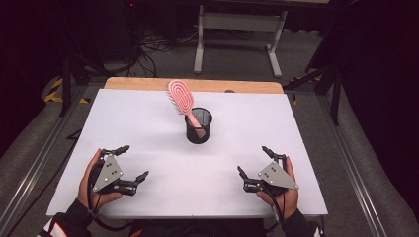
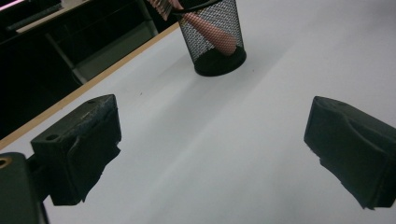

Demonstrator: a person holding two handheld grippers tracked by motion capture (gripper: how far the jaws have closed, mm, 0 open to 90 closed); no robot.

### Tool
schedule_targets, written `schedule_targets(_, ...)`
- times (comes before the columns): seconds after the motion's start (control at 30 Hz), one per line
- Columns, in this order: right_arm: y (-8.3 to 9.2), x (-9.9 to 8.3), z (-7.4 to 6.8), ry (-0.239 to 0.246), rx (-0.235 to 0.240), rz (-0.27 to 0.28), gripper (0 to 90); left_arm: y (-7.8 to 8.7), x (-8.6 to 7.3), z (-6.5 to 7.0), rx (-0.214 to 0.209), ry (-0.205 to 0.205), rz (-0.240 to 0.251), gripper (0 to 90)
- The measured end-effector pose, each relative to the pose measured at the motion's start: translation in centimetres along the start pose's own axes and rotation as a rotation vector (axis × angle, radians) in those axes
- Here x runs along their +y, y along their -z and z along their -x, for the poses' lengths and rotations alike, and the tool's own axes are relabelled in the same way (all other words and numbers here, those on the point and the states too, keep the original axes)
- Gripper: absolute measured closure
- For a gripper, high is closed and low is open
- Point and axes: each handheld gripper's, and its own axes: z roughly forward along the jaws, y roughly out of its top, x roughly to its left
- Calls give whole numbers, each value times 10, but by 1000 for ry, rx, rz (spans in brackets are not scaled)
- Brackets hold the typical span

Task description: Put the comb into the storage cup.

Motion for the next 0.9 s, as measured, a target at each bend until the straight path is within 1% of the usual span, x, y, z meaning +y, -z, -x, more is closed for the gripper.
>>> schedule_targets(0.07,2,-1,1,-2,-3,-5,58,3,-4,0,-5,21,-4,47)
schedule_targets(0.17,4,-4,2,-2,-4,-18,55,4,-11,1,-9,42,-22,47)
schedule_targets(0.27,7,-6,4,-17,-1,-20,54,5,-16,3,-19,57,-38,47)
schedule_targets(0.37,8,-9,6,-19,-3,-29,53,3,-18,5,-18,53,-53,47)
schedule_targets(0.47,7,-11,8,-29,2,-28,53,2,-18,4,-22,65,-51,47)
schedule_targets(0.57,5,-12,7,-22,12,-31,53,2,-18,3,-21,68,-52,47)
schedule_targets(0.63,5,-13,7,-23,18,-28,53,2,-18,3,-18,61,-51,47)
schedule_targets(0.73,5,-13,7,-24,21,-23,53,2,-18,2,-16,71,-48,46)
schedule_targets(0.9,6,-13,6,-21,19,-26,53,1,-17,3,-21,66,-43,45)
